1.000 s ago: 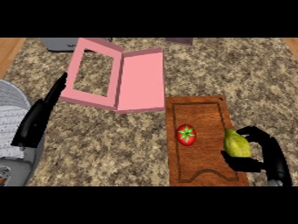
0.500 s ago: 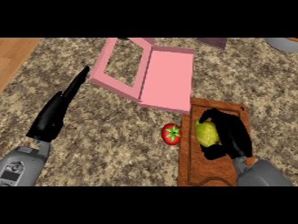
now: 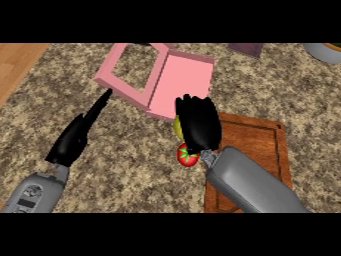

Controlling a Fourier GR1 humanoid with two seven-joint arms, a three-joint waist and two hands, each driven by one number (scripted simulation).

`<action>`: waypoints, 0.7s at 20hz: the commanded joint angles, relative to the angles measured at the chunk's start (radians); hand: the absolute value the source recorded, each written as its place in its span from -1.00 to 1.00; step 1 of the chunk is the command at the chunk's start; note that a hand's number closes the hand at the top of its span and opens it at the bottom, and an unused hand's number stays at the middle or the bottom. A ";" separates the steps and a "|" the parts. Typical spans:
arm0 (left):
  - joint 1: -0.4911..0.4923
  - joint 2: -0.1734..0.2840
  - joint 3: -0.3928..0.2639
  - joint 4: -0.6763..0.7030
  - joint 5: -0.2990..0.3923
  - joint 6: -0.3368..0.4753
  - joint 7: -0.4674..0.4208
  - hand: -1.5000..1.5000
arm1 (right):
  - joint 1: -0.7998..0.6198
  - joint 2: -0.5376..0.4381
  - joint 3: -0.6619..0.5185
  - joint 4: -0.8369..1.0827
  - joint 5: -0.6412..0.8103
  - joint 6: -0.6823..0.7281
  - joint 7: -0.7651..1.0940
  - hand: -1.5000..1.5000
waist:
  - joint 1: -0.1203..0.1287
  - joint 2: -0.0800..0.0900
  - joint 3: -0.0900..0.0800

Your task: Pick the pear from the cutting board and place it in the cardboard box

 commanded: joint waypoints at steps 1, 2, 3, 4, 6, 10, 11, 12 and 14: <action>0.014 -0.004 0.011 0.048 -0.002 0.010 -0.013 0.00 | -0.204 0.140 0.037 0.067 0.129 0.115 0.214 1.00 | -0.030 -0.009 0.002; 0.006 -0.004 0.017 0.038 0.008 0.006 -0.006 0.00 | -0.254 0.142 0.044 0.073 0.126 0.158 0.263 1.00 | -0.033 -0.014 0.005; 0.018 0.005 0.016 0.056 0.006 -0.003 -0.032 0.00 | -0.298 0.143 0.037 0.085 0.127 0.175 0.308 1.00 | -0.032 -0.009 0.005; 0.006 -0.016 0.019 0.082 0.003 0.014 -0.039 0.00 | -0.339 0.144 0.042 0.098 0.118 0.183 0.346 1.00 | -0.043 0.001 0.006; -0.015 -0.025 0.022 0.081 -0.005 0.025 -0.034 0.00 | -0.421 0.145 0.046 0.119 0.088 0.242 0.426 1.00 | -0.051 -0.002 0.009; -0.009 -0.014 0.037 0.114 0.001 0.016 -0.063 0.00 | -0.545 0.146 0.044 0.148 0.038 0.280 0.553 1.00 | -0.052 -0.002 0.009; 0.000 -0.007 0.047 0.109 0.006 0.017 -0.071 0.00 | -0.594 0.146 0.015 0.138 0.019 0.281 0.567 1.00 | -0.057 -0.007 0.010; -0.014 -0.020 0.054 0.132 0.000 0.035 -0.070 0.00 | -0.594 0.146 0.027 0.162 0.012 0.254 0.586 1.00 | -0.073 -0.001 0.011; 0.009 0.008 0.070 0.146 0.015 0.009 -0.090 0.00 | -0.653 0.146 -0.002 0.190 -0.004 0.262 0.611 1.00 | -0.079 -0.002 0.011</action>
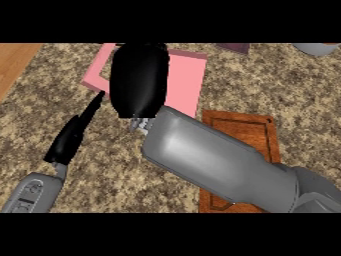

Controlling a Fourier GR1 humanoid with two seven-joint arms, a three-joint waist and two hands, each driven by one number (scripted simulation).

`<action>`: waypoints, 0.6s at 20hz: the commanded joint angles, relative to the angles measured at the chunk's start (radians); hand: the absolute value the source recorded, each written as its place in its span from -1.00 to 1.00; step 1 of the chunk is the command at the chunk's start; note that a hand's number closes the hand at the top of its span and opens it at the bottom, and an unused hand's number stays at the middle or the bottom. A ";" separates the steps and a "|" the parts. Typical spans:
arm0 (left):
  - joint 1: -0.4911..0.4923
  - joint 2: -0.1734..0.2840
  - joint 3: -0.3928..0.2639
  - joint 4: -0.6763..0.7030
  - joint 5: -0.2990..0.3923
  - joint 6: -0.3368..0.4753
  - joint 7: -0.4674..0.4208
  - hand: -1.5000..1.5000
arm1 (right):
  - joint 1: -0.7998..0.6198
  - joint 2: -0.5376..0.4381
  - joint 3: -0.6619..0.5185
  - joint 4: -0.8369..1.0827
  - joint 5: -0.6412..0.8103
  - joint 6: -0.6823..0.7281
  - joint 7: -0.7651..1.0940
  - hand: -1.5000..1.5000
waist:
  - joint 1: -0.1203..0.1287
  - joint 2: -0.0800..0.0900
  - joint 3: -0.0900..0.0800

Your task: Pick the pear from the cutting board and place it in the cardboard box

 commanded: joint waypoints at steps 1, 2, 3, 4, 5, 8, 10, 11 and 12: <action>0.006 -0.010 0.012 0.043 -0.007 0.018 -0.035 0.00 | -0.137 0.018 -0.012 0.052 -0.055 0.067 0.223 1.00 | -0.020 0.001 0.000; -0.030 0.000 0.029 0.031 0.009 0.001 0.002 0.00 | -0.138 0.018 -0.009 0.076 -0.068 0.054 0.227 1.00 | -0.032 0.001 0.002; -0.004 -0.024 0.017 0.038 0.000 0.023 -0.021 0.00 | -0.167 0.018 -0.020 0.089 -0.082 0.062 0.235 1.00 | -0.035 0.001 0.002; 0.006 -0.013 0.016 0.037 -0.003 0.016 -0.036 0.00 | -0.190 0.018 -0.040 0.125 -0.092 0.059 0.227 1.00 | -0.037 0.002 0.002; 0.028 -0.023 -0.003 0.027 -0.029 0.039 -0.039 0.00 | -0.175 0.018 -0.040 0.164 -0.104 0.050 0.211 1.00 | -0.045 0.003 0.003; 0.011 -0.009 0.033 0.053 -0.004 0.023 -0.048 0.00 | -0.218 0.018 -0.056 0.243 -0.134 0.041 0.197 1.00 | -0.054 0.007 0.002; 0.047 0.013 0.045 0.062 -0.009 0.021 -0.100 0.00 | -0.216 0.018 -0.050 0.260 -0.158 0.050 0.211 1.00 | -0.064 0.004 0.003; 0.025 0.015 0.051 0.043 -0.007 0.021 -0.055 0.00 | -0.248 0.018 -0.066 0.305 -0.168 0.052 0.188 1.00 | -0.061 0.004 0.004; 0.032 -0.003 0.050 0.073 -0.003 0.024 -0.090 0.00 | -0.219 0.018 -0.057 0.342 -0.155 -0.005 0.161 1.00 | -0.070 0.010 0.003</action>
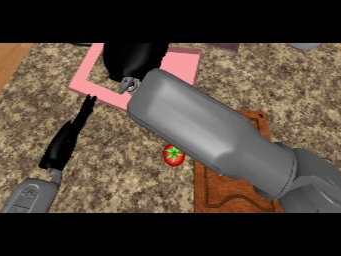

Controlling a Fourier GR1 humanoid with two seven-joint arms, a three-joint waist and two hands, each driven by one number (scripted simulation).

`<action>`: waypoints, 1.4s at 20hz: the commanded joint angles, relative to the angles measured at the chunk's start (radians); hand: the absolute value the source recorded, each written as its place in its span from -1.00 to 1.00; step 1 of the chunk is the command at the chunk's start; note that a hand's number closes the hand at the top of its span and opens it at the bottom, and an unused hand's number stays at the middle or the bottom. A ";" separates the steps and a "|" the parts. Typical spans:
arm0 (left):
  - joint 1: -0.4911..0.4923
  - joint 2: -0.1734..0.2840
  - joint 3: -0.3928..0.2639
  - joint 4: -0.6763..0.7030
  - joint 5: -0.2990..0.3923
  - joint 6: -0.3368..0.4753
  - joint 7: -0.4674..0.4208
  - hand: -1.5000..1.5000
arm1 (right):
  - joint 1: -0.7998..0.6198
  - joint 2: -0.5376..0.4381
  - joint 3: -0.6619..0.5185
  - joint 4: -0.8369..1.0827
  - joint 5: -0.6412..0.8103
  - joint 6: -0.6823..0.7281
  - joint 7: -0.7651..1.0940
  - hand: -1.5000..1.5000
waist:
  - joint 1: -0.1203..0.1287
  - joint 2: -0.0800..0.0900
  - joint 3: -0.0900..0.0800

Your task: Pick the pear from the cutting board and place it in the cardboard box

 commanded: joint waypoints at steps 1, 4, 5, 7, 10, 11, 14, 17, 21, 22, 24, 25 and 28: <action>-0.026 -0.033 -0.004 0.015 -0.021 0.031 0.014 0.00 | -0.030 0.015 -0.008 0.089 -0.052 0.026 0.143 1.00 | -0.027 0.000 0.001; 0.004 -0.003 0.023 0.004 0.005 0.009 0.001 0.00 | 0.026 0.015 -0.121 0.137 -0.149 -0.001 0.119 1.00 | -0.029 0.000 0.002; 0.000 -0.019 0.015 0.013 -0.007 0.024 -0.013 0.00 | 0.061 0.015 -0.116 0.149 -0.175 -0.005 0.106 1.00 | -0.033 0.002 0.002; 0.021 0.009 0.026 0.014 -0.002 0.005 -0.031 0.00 | 0.081 0.016 -0.154 0.167 -0.232 -0.048 0.091 -1.00 | -0.023 0.003 0.002; -0.036 0.000 0.058 0.051 0.026 -0.015 -0.025 0.00 | 0.123 0.016 -0.129 0.227 -0.271 -0.124 -0.071 -1.00 | -0.034 0.009 0.002; -0.008 -0.011 0.027 0.004 0.006 -0.006 -0.002 0.00 | 0.101 0.016 -0.096 0.229 -0.267 -0.220 -0.071 -1.00 | -0.010 0.009 0.002; -0.004 -0.020 0.023 0.037 -0.010 0.007 -0.046 0.00 | 0.102 0.016 -0.125 0.202 -0.229 -0.382 -0.176 -1.00 | -0.024 0.012 0.003; -0.010 -0.013 0.025 0.028 -0.012 0.004 -0.036 0.00 | 0.137 0.016 -0.147 0.144 -0.239 -0.575 -0.216 -1.00 | -0.016 0.014 0.004; -0.013 -0.015 0.034 0.013 -0.003 0.000 -0.014 0.00 | 0.164 0.016 -0.193 0.130 -0.294 -0.738 -0.262 -1.00 | -0.022 0.008 0.004; -0.013 0.008 0.050 0.017 -0.002 -0.008 -0.024 0.00 | 0.190 0.016 -0.189 0.118 -0.310 -0.773 -0.285 -1.00 | -0.028 0.006 0.004; -0.020 -0.009 0.053 0.050 0.007 -0.011 -0.032 0.00 | 0.161 0.016 -0.254 0.156 -0.335 -0.827 -0.306 -1.00 | -0.036 0.011 0.003; -0.005 -0.007 0.040 0.015 -0.014 0.005 -0.019 0.00 | 0.206 0.016 -0.240 0.135 -0.328 -0.885 -0.310 -1.00 | -0.043 0.003 0.004; 0.019 -0.003 0.048 0.016 -0.018 0.009 -0.033 0.00 | 0.224 0.016 -0.299 0.138 -0.350 -0.987 -0.408 -1.00 | -0.049 0.003 0.004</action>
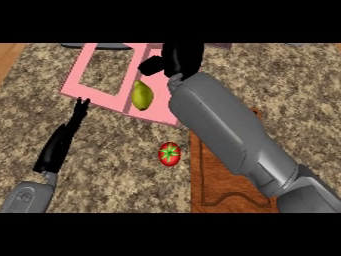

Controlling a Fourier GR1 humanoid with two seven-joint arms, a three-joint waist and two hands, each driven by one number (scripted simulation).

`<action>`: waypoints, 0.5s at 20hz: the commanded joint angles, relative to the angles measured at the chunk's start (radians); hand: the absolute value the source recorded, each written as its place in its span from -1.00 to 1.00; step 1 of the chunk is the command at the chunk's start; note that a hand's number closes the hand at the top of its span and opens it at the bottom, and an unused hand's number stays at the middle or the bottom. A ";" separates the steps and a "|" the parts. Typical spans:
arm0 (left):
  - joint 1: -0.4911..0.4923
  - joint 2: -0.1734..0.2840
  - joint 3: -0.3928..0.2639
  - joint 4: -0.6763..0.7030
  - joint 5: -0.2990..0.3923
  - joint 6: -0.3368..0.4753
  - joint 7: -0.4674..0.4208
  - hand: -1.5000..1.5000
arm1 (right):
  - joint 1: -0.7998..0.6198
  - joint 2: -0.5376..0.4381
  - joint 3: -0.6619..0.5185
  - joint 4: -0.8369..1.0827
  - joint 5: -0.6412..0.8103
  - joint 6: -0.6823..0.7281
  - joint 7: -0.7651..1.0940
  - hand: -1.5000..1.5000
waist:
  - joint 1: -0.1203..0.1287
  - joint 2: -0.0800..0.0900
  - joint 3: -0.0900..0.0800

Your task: Pick the pear from the cutting board and place it in the cardboard box

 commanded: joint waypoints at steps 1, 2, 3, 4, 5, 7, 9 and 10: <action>-0.021 0.018 0.032 0.006 0.014 -0.013 0.001 0.00 | 0.096 0.003 -0.031 -0.031 -0.015 -0.222 -0.108 -1.00 | -0.024 -0.005 0.001; 0.008 0.025 0.042 -0.007 0.016 -0.011 -0.012 0.00 | 0.092 0.003 -0.049 -0.048 -0.023 -0.206 -0.103 -1.00 | -0.031 -0.010 0.000; 0.007 0.001 0.025 0.033 -0.005 0.006 -0.057 0.00 | 0.049 0.003 -0.076 -0.031 -0.014 -0.235 -0.108 -1.00 | -0.032 -0.007 0.000; 0.009 0.026 0.036 -0.037 0.013 -0.014 0.019 0.00 | 0.147 -0.012 -0.082 -0.032 -0.015 -0.282 -0.218 -1.00 | -0.031 -0.008 0.001; -0.031 -0.007 0.026 0.039 -0.010 0.002 -0.020 0.00 | 0.125 0.003 -0.063 -0.049 -0.032 -0.291 -0.207 -1.00 | -0.036 -0.007 0.000; 0.010 -0.026 0.017 0.018 -0.045 0.053 -0.021 0.00 | 0.182 -0.034 -0.123 -0.065 -0.058 -0.267 -0.306 -1.00 | -0.043 -0.009 0.001; 0.010 0.000 0.053 0.046 -0.004 0.000 -0.048 0.00 | 0.219 -0.029 -0.129 -0.125 -0.049 -0.295 -0.335 -1.00 | -0.049 -0.012 0.000; 0.069 0.024 0.047 -0.054 0.012 -0.021 -0.009 0.00 | 0.298 -0.072 -0.134 -0.207 -0.076 -0.289 -0.364 -1.00 | -0.051 -0.017 0.001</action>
